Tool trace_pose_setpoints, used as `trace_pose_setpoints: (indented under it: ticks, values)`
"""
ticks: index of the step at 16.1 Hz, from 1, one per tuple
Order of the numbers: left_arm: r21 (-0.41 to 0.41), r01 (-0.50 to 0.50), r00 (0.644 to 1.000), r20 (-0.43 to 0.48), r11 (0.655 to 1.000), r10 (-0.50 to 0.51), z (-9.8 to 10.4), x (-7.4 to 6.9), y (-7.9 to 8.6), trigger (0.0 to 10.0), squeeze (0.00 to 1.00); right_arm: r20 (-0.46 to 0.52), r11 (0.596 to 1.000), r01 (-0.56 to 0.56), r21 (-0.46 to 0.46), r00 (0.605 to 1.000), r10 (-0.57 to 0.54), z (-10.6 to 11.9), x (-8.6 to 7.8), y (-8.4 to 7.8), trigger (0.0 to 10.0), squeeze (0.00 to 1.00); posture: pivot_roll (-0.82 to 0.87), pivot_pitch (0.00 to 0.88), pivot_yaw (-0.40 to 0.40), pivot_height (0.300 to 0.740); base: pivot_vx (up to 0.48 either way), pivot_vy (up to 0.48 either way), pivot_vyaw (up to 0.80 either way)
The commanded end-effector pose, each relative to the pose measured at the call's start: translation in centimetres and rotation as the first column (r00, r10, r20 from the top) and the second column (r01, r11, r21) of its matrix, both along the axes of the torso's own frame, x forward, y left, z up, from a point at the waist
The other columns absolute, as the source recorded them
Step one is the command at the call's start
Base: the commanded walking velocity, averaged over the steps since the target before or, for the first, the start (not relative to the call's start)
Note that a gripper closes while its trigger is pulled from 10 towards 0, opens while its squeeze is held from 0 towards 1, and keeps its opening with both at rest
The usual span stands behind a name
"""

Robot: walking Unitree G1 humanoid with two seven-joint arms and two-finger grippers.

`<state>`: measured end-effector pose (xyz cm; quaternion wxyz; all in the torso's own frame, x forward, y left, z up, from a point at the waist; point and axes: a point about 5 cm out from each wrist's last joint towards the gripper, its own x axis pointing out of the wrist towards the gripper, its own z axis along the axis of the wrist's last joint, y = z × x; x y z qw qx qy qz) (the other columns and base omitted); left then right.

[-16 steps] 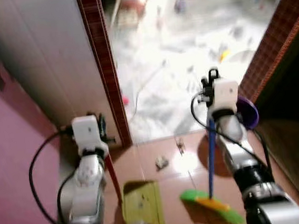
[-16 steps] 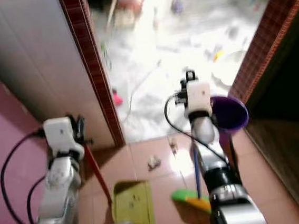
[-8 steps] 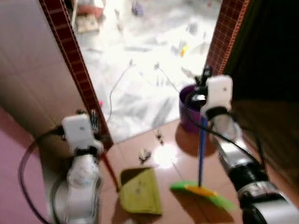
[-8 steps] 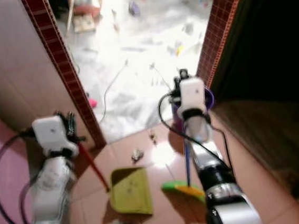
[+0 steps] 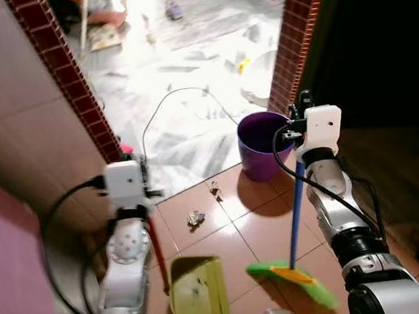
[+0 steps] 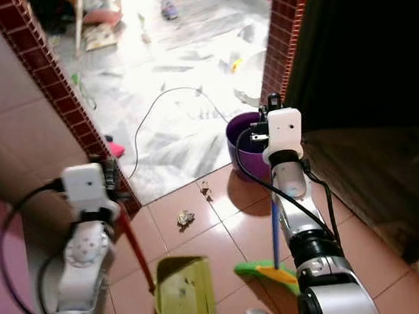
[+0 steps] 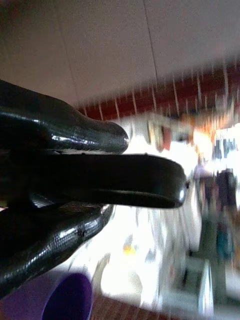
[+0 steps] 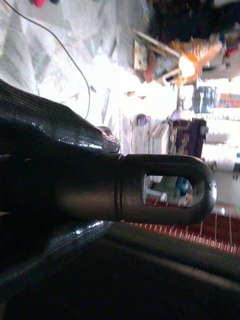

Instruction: Sweep floor

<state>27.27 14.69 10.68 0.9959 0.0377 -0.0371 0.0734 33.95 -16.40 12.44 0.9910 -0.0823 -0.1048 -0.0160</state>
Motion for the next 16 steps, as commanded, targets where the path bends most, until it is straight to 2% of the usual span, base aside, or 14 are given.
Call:
trace_pose_setpoints:
  ticks: [1, 2, 4, 6, 8, 14, 16]
  values:
    - [0.053, -0.059, 0.996, 0.07, 0.997, 0.055, 1.2, -0.1, 1.2, 10.0, 0.0, 0.048, 0.999, -0.051, -0.018, 0.998, 0.052, 1.1, 0.3, 1.2, 10.0, 0.0, -0.04, 0.0, 0.04, 0.74, 0.0, 0.0, 0.0]
    - [0.053, -0.111, 0.993, 0.056, 0.992, 0.108, 0.9, 0.0, 1.9, 10.0, 0.0, 0.061, 0.996, -0.071, -0.044, 0.995, 0.074, 1.3, 0.3, 1.5, 10.0, 0.0, -0.03, 0.0, 0.038, 0.74, 0.0, 0.0, 0.0]
    - [0.067, -0.181, 0.983, 0.053, 0.981, 0.178, 0.8, -0.1, 3.1, 10.0, 0.0, 0.057, 0.997, -0.069, -0.036, 0.996, 0.071, 1.4, 0.4, 1.5, 10.0, 0.0, -0.03, 0.0, 0.032, 0.74, 0.0, 0.0, -0.54]
    - [0.077, -0.214, 0.976, 0.056, 0.974, 0.21, 0.9, 0.2, 3.7, 10.0, 0.0, 0.056, 0.997, -0.069, -0.039, 0.996, 0.071, 1.4, 0.5, 1.5, 10.0, 0.0, -0.03, 0.0, 0.027, 0.74, 0.0, 0.0, -0.28]
    - [0.068, -0.203, 0.978, 0.069, 0.977, 0.199, 1.1, 0.7, 3.9, 10.0, 0.0, 0.05, 0.997, -0.069, -0.038, 0.996, 0.071, 1.3, 0.5, 1.4, 10.0, 0.0, -0.04, 0.0, 0.028, 0.74, 0.0, 0.0, 0.0]
    - [0.072, -0.216, 0.974, 0.087, 0.974, 0.21, 1.4, 1.3, 4.1, 10.0, 0.0, 0.053, 0.997, -0.075, -0.033, 0.996, 0.077, 1.3, 0.3, 1.3, 10.0, 0.0, -0.05, 0.0, 0.032, 0.74, 0.241, 0.0, 0.0]
    - [0.073, -0.222, 0.972, 0.091, 0.972, 0.215, 1.5, 1.4, 4.1, 10.0, 0.0, 0.053, 0.996, -0.077, -0.035, 0.995, 0.079, 1.3, 0.3, 1.2, 10.0, 0.0, -0.05, 0.0, 0.03, 0.74, 0.311, 0.0, -0.58]
